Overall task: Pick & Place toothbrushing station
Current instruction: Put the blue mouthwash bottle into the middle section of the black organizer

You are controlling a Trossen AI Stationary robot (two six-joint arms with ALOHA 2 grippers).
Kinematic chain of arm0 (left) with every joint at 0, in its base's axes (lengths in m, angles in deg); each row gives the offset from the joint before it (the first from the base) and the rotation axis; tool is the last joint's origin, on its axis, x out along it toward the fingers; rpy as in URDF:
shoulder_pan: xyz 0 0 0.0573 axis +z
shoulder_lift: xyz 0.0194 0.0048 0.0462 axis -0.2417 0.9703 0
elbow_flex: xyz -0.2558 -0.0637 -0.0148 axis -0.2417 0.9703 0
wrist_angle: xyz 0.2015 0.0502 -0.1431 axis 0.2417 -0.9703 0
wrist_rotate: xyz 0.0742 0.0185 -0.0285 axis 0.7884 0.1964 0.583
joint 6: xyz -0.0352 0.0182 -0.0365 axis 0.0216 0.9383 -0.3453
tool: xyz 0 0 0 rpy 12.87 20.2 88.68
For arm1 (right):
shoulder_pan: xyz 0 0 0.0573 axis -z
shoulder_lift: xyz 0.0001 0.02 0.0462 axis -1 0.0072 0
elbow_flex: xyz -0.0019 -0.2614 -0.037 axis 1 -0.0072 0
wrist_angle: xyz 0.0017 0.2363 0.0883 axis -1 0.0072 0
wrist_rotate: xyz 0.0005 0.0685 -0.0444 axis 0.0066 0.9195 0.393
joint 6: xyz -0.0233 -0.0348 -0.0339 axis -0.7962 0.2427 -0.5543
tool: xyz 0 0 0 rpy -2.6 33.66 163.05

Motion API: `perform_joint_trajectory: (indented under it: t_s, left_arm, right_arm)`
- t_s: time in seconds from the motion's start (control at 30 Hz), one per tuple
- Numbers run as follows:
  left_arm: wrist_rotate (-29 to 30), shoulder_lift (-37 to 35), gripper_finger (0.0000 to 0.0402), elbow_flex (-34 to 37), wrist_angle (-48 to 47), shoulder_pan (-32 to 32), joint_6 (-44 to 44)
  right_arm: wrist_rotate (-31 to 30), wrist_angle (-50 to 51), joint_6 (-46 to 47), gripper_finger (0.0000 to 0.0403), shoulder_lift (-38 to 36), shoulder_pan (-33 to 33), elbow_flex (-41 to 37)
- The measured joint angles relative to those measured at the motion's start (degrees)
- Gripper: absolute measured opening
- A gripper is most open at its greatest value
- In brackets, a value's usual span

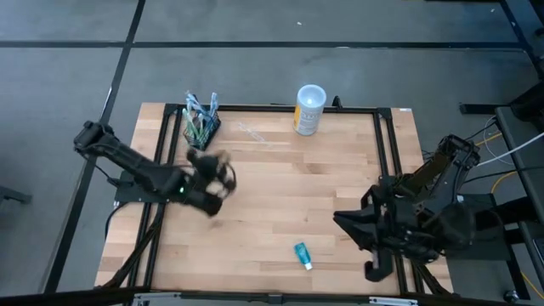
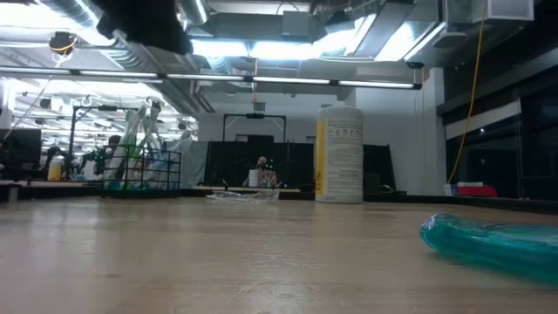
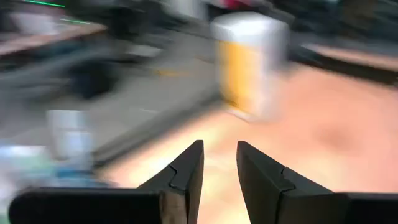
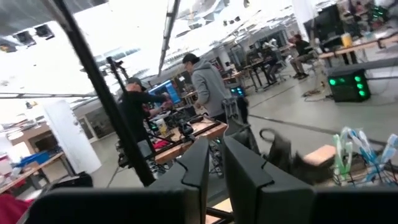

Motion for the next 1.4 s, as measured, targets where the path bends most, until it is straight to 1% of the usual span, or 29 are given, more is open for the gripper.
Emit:
perform_joint_trajectory:
  t_s: [0.07,0.13,0.17,0.2,0.23,0.33,0.37,0.4,0.43,0.53,0.6,0.63,0.7,0.77,0.83,0.93,0.97,1.03,1.13,1.27,1.4]
  left_arm:
    - [-8.3,0.0,0.0087,0.0,7.9,-5.3,9.9]
    - [-18.4,0.0,0.0082,0.0,16.0,-9.9,19.3]
    - [-21.9,0.0,0.0080,0.0,19.7,-12.1,22.1]
    - [-23.3,-0.1,0.0077,0.0,22.5,-14.2,23.0]
    - [-23.2,-0.6,0.0074,0.0,24.1,-16.2,22.9]
    - [-15.7,-2.8,0.0064,0.0,22.4,-20.7,16.6]
    - [-14.7,-3.3,0.0061,0.0,21.0,-21.6,14.9]
    - [-15.8,-3.6,0.0058,0.0,20.1,-22.0,14.2]
    - [-19.4,-3.7,0.0055,0.0,19.6,-21.9,14.3]
    - [-37.2,-1.7,0.0049,0.0,19.5,-19.6,16.7]
    - [-47.6,0.6,0.0048,0.0,20.4,-18.1,18.3]
    - [-51.2,1.8,0.0048,-0.1,21.3,-17.6,19.0]
    - [-55.1,4.5,0.0048,-1.7,23.0,-16.7,22.2]
    - [-55.7,7.3,0.0051,-4.4,23.7,-15.7,27.8]
    - [-55.8,10.7,0.0057,-8.1,24.0,-14.7,35.9]
    - [-55.9,15.8,0.0071,-14.1,21.4,-13.0,48.7]
    - [-55.7,17.5,0.0076,-16.3,20.3,-12.2,51.5]
    - [-53.5,20.1,0.0086,-20.3,18.3,-10.4,54.1]
    - [-51.9,22.5,0.0096,-24.6,17.3,-7.6,56.2]
    - [-51.8,22.9,0.0102,-26.1,16.9,-4.7,55.7]
    - [-51.5,21.6,0.0102,-26.1,13.2,-3.4,50.9]
  right_arm:
    - [-0.2,-0.4,-1.7,0.0049,-0.2,-0.9,0.0]
    - [-1.1,-0.1,-2.6,0.0049,-0.3,-1.9,0.0]
    - [-1.4,0.2,-2.8,0.0049,-0.3,-2.3,0.0]
    - [-1.6,0.9,-2.8,0.0049,-0.3,-2.8,0.0]
    - [-1.7,1.8,-2.5,0.0049,-0.3,-3.2,0.0]
    - [-3.0,4.6,-0.3,0.0049,-0.3,-4.6,0.0]
    - [-3.4,5.6,0.5,0.0049,-0.3,-5.1,0.0]
    - [-3.6,6.9,1.7,0.0049,-0.3,-5.4,0.0]
    - [-3.6,8.5,3.2,0.0049,-0.3,-5.6,0.0]
    - [-2.9,15.5,9.6,0.0049,-0.3,-6.4,0.0]
    - [-0.8,21.9,17.0,0.0049,-0.3,-6.8,0.0]
    - [0.6,25.6,21.4,0.0049,-0.3,-7.0,0.0]
    - [3.9,33.4,31.9,0.0049,-0.3,-7.2,0.0]
    - [8.7,41.3,43.8,0.0049,-0.3,-7.1,0.0]
    - [14.6,48.6,54.6,0.0049,0.0,-6.9,0.0]
    - [23.4,58.2,66.3,0.0049,0.6,-6.7,0.0]
    - [26.6,61.6,69.7,0.0049,0.8,-6.7,0.0]
    - [33.2,67.0,75.3,0.0049,1.4,-6.4,0.0]
    - [40.4,70.8,78.7,0.0049,3.2,-6.0,0.0]
    - [42.2,70.6,78.7,0.0049,7.3,-5.6,0.0]
    - [48.8,68.5,79.7,0.0049,13.9,-4.6,0.0]
